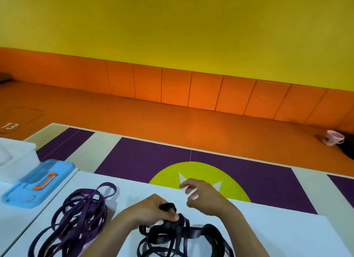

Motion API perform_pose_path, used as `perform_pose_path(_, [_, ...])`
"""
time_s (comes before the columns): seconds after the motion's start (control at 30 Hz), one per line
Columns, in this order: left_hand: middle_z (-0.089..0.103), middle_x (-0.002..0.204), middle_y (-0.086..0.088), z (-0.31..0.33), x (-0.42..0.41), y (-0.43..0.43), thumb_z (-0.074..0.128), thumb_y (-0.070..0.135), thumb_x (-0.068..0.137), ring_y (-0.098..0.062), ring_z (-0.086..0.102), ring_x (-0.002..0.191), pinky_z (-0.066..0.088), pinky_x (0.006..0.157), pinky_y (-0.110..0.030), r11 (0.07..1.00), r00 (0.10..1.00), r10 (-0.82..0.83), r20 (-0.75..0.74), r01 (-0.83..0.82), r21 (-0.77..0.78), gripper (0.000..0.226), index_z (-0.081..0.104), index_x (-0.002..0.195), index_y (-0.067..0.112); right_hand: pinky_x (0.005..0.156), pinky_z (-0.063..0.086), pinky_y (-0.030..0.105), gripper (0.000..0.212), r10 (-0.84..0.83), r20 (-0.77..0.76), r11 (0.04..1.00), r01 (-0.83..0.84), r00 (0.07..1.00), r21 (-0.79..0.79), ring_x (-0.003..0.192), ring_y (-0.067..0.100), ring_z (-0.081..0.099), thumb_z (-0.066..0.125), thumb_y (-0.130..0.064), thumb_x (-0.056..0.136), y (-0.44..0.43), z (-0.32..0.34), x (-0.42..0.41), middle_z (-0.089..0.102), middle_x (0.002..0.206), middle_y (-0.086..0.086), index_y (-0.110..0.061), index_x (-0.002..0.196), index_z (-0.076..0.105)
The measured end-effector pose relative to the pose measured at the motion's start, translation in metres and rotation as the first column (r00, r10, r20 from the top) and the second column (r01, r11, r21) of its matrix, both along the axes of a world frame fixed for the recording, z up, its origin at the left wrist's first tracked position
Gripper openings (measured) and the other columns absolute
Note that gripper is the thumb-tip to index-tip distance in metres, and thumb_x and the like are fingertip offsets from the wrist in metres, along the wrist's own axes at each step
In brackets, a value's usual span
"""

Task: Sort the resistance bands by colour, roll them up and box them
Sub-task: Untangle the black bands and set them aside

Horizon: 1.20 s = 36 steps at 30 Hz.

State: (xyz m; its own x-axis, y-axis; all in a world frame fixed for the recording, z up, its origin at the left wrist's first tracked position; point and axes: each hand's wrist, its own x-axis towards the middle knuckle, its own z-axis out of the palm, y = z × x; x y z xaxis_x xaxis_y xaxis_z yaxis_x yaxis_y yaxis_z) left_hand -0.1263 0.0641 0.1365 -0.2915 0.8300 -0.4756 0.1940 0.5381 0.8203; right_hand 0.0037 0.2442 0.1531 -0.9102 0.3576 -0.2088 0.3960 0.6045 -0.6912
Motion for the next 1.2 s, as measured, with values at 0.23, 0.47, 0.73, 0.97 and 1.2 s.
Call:
perform_pose_path(0.23, [0.033, 0.055, 0.002, -0.008, 0.004, 0.009, 0.074, 0.032, 0.082, -0.013, 0.025, 0.043, 0.02, 0.045, -0.025, 0.999, 0.998, 0.042, -0.035, -0.043, -0.025, 0.032, 0.073, 0.089, 0.001, 0.052, 0.033, 0.027, 0.019, -0.193, -0.71, 0.78, 0.545, 0.677, 0.307, 0.057, 0.005, 0.039, 0.075, -0.035, 0.091, -0.031, 0.033, -0.008, 0.037, 0.074, -0.018, -0.027, 0.108, 0.072])
perform_pose_path(0.47, [0.046, 0.06, 0.001, -0.014, 0.001, 0.006, 0.074, 0.038, 0.081, -0.013, 0.029, 0.046, 0.02, 0.046, -0.026, 0.996, 0.998, 0.063, -0.028, -0.065, -0.057, 0.039, 0.072, 0.093, 0.001, 0.045, 0.038, 0.031, 0.027, -0.136, -0.806, 0.711, 0.623, 0.576, 0.325, 0.057, 0.014, 0.042, 0.07, -0.036, 0.094, -0.034, 0.046, -0.009, 0.043, 0.076, -0.009, -0.018, 0.115, 0.074])
perform_pose_path(0.73, [0.048, 0.057, 0.004, -0.014, 0.0, 0.005, 0.074, 0.036, 0.084, -0.014, 0.029, 0.046, 0.021, 0.046, -0.026, 0.994, 0.995, 0.104, -0.001, -0.104, -0.037, 0.035, 0.073, 0.092, 0.002, 0.044, 0.042, 0.032, 0.03, -0.154, -0.827, 0.685, 0.662, 0.541, 0.305, 0.056, 0.015, 0.042, 0.069, -0.038, 0.094, -0.034, 0.053, -0.01, 0.05, 0.075, -0.003, -0.018, 0.116, 0.075])
perform_pose_path(0.97, [0.051, 0.074, -0.009, -0.016, -0.002, 0.007, 0.074, 0.037, 0.084, -0.012, 0.028, 0.045, 0.021, 0.044, -0.024, 0.99, 0.99, 0.136, -0.022, -0.137, -0.035, 0.038, 0.072, 0.094, 0.001, 0.043, 0.037, 0.028, 0.031, -0.193, -0.807, 0.684, 0.667, 0.558, 0.297, 0.055, 0.013, 0.04, 0.074, -0.039, 0.092, -0.033, 0.043, -0.004, 0.047, 0.075, -0.006, -0.017, 0.114, 0.075])
perform_pose_path(1.2, [0.04, 0.071, -0.01, -0.01, -0.004, 0.011, 0.074, 0.038, 0.085, -0.012, 0.026, 0.044, 0.021, 0.044, -0.024, 0.982, 0.978, 0.191, -0.086, -0.189, 0.028, 0.04, 0.07, 0.093, -0.001, 0.042, 0.037, 0.028, 0.039, -0.196, -0.797, 0.682, 0.663, 0.572, 0.308, 0.051, 0.016, 0.042, 0.061, -0.048, 0.094, -0.032, 0.034, 0.0, 0.05, 0.075, -0.004, -0.018, 0.113, 0.075])
